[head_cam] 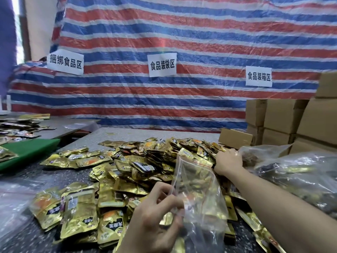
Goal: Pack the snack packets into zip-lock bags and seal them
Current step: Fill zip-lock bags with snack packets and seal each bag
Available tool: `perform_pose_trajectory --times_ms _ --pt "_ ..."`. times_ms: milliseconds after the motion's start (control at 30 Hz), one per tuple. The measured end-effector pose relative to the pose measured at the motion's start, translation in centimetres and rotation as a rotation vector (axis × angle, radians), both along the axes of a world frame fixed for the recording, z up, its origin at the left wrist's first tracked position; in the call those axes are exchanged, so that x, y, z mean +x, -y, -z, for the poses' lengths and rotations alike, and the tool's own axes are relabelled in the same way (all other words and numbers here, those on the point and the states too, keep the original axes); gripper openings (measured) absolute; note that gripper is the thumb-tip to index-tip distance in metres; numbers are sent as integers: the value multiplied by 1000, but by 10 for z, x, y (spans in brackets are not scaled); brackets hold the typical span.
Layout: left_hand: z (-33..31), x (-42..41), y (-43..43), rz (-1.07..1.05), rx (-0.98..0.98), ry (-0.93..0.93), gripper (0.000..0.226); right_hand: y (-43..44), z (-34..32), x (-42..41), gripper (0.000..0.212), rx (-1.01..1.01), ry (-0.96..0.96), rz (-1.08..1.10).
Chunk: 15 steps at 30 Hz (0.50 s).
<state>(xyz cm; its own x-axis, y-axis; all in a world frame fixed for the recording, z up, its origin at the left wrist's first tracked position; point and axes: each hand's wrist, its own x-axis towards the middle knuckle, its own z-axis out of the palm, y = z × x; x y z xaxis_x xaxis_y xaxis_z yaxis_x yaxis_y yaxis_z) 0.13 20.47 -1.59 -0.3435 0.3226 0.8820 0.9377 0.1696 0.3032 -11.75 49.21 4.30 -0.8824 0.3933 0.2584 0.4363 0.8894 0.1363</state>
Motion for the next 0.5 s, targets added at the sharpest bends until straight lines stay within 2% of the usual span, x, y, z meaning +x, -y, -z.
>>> perform_pose_trajectory --times_ms 33,167,267,367,433,500 --pt "-1 0 0 -15 -7 -14 3 1 -2 3 9 23 -17 7" --pt "-2 0 1 -35 -23 -2 4 8 -4 12 4 45 -28 20" --pt "-4 2 2 -40 -30 27 5 15 -13 21 9 42 -107 5" --pt "-3 3 3 -60 -48 61 8 28 -35 38 20 51 -309 -56" --pt "-3 4 2 -73 -65 82 12 38 -56 56 19 -49 -463 -161" --pt "-2 5 2 -92 -75 90 17 48 -77 78 28 -274 -561 -296"
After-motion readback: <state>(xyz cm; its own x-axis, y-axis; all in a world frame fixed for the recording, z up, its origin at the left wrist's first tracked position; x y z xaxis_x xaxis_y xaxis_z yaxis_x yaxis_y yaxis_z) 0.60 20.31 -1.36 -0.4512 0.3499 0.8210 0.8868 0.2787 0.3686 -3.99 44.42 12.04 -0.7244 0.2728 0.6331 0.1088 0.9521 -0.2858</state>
